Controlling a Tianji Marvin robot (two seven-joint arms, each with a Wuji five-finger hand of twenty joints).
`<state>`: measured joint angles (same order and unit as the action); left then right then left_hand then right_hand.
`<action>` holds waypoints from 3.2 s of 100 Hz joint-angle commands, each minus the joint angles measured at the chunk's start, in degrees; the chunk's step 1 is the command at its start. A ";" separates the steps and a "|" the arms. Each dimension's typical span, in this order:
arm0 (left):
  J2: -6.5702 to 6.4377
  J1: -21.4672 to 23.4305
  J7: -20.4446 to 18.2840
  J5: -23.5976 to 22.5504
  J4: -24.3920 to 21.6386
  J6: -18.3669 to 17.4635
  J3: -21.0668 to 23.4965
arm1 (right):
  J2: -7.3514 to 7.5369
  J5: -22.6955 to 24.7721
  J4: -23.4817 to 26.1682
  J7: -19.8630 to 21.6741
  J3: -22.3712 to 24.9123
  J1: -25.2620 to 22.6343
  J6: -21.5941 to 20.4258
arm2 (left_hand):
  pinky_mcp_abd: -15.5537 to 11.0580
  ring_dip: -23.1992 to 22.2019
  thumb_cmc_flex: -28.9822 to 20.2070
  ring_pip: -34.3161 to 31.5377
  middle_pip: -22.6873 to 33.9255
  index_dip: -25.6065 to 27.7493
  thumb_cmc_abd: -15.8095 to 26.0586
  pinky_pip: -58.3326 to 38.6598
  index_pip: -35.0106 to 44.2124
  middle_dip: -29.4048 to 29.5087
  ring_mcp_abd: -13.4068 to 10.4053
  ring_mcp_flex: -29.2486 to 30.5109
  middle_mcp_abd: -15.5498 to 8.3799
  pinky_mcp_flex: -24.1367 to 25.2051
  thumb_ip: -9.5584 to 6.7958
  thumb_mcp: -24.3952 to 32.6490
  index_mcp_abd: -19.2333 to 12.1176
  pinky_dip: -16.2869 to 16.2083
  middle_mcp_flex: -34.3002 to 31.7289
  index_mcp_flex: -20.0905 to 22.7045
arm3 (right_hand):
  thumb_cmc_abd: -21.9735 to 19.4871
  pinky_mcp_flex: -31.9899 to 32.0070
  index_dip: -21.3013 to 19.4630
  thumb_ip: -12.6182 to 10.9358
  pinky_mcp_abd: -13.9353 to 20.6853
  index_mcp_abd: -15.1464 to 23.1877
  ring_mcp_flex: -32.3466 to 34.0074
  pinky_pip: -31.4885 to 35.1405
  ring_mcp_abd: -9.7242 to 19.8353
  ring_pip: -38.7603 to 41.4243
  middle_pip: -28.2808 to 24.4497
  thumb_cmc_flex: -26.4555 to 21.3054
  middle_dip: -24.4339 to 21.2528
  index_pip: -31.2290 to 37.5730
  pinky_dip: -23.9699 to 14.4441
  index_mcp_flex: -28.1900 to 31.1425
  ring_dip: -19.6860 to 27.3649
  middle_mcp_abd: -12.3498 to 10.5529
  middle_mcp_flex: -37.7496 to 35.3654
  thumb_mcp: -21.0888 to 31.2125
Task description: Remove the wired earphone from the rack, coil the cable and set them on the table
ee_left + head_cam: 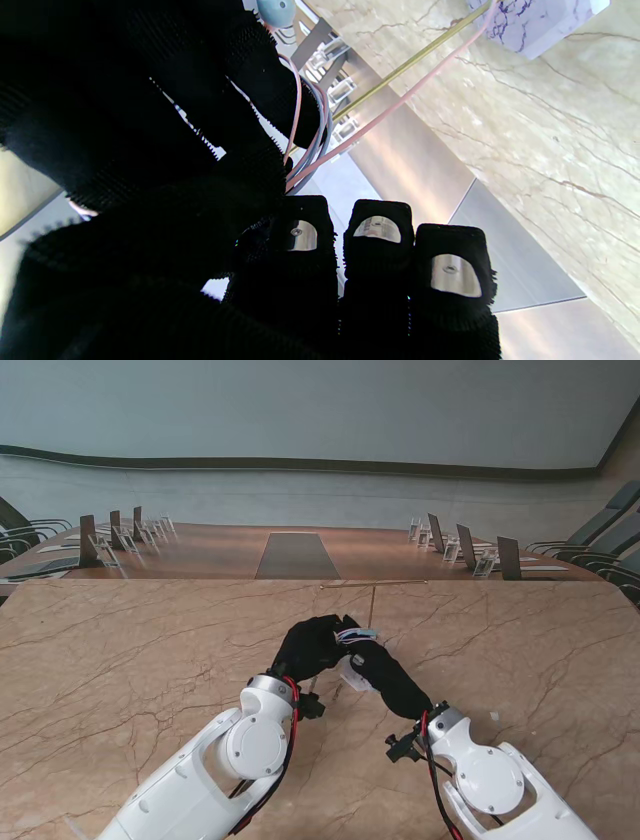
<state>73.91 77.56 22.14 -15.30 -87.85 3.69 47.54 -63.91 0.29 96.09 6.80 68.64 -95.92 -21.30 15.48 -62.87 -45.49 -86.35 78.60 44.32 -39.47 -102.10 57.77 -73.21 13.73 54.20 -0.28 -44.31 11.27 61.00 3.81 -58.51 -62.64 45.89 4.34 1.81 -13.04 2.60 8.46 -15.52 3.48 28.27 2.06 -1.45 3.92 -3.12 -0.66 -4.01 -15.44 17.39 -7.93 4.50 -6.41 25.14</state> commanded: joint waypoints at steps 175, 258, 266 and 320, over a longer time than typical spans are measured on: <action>-0.56 -0.30 -2.02 -1.08 0.59 -0.32 -0.48 | -0.01 1.87 0.75 -0.01 0.78 0.32 -1.63 | -0.01 -0.05 -0.99 -1.56 2.50 3.12 0.53 -5.22 1.21 -1.28 1.19 0.20 -4.87 -0.34 0.34 2.99 -3.46 0.02 -0.49 -0.10 | 0.61 1.18 -0.90 0.73 2.14 1.36 0.86 -1.89 2.77 0.48 -0.85 -1.94 -0.05 3.07 0.80 3.79 -1.11 -1.36 -0.55 -0.13; -0.52 -1.44 -1.43 -1.96 2.62 -1.12 -0.19 | 0.28 2.61 3.22 0.34 1.91 -2.94 -0.30 | -0.03 -0.14 -1.17 -1.43 2.46 3.43 0.77 -5.13 0.99 -1.44 1.24 -0.17 -4.92 -0.19 0.39 2.62 -3.60 0.03 -0.27 -0.20 | 0.59 0.94 -1.50 0.71 1.61 1.18 0.81 -3.18 1.84 0.56 -0.85 -2.87 -0.06 3.53 -0.12 2.92 -0.63 -0.07 -0.47 -0.42; -0.69 -1.20 -1.70 -2.01 1.98 -1.31 0.03 | 0.26 2.68 3.02 0.37 1.88 -3.16 0.46 | -0.03 -0.15 -1.15 -1.42 2.46 3.40 0.83 -5.13 0.93 -1.46 1.23 -0.17 -4.92 -0.18 0.38 2.62 -3.57 0.03 -0.27 -0.25 | 0.61 1.00 -1.53 0.71 1.50 1.27 0.78 -3.26 1.70 0.56 -0.85 -3.00 -0.06 3.46 -0.17 2.65 -0.62 0.12 -0.46 -0.43; -1.86 1.00 -2.78 -3.18 -2.10 -2.68 2.20 | 0.51 3.35 3.74 1.69 2.62 -4.01 4.15 | 0.22 -0.08 -0.73 -1.42 2.25 3.25 0.50 -5.12 0.93 -1.29 1.44 0.20 -4.88 -0.25 0.30 3.21 -3.39 -0.04 -0.57 0.02 | 0.06 1.13 -2.02 0.79 1.09 2.50 0.67 -4.11 0.74 0.49 -0.83 -3.70 -0.07 2.98 -0.83 -1.44 -0.35 1.83 -0.36 -1.11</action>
<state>72.18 78.04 19.61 -18.29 -88.83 1.39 49.45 -63.45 3.39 99.03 8.26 71.11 -99.07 -17.90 15.51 -62.86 -45.50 -86.35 78.62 46.66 -39.06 -102.10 57.66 -73.21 13.73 54.20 -1.20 -44.31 11.29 60.98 1.35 -58.51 -61.96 44.37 4.41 2.22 -14.08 2.56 6.58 -12.57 3.71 24.85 2.08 -0.35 3.11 -6.08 0.02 -0.69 -15.28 17.05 -8.69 6.41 -7.42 25.04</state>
